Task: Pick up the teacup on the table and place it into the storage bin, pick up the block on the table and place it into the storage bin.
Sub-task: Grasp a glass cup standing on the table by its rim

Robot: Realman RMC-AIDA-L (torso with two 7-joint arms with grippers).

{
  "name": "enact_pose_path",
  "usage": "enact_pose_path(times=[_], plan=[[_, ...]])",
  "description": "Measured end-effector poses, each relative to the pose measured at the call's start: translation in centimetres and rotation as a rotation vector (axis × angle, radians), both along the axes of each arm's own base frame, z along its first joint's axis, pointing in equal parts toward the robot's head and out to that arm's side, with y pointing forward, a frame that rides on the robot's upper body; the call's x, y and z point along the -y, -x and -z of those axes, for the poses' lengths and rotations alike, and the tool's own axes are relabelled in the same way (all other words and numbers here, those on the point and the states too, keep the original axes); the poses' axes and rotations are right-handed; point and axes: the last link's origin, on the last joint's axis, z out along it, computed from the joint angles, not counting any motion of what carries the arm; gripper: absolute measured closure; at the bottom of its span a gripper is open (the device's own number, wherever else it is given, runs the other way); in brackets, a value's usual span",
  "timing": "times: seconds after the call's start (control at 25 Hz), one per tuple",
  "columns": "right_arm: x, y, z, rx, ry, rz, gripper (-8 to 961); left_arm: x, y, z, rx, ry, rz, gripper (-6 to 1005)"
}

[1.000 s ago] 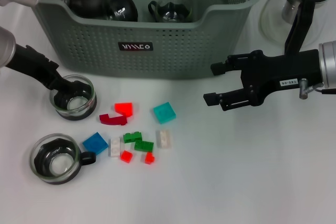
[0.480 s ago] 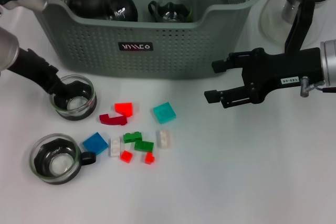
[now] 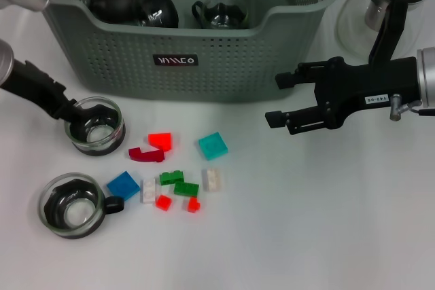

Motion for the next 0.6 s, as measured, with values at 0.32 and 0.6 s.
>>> enact_pose_path(times=[0.32, 0.6], plan=[[-0.1, 0.1, 0.0, 0.000, 0.000, -0.002, 102, -0.4, -1.1, 0.5, -0.009, 0.000, 0.012, 217], [-0.2, 0.2, -0.1, -0.004, -0.005, -0.001, 103, 0.0, -0.5, -0.5, -0.001, -0.033, -0.123, 218]])
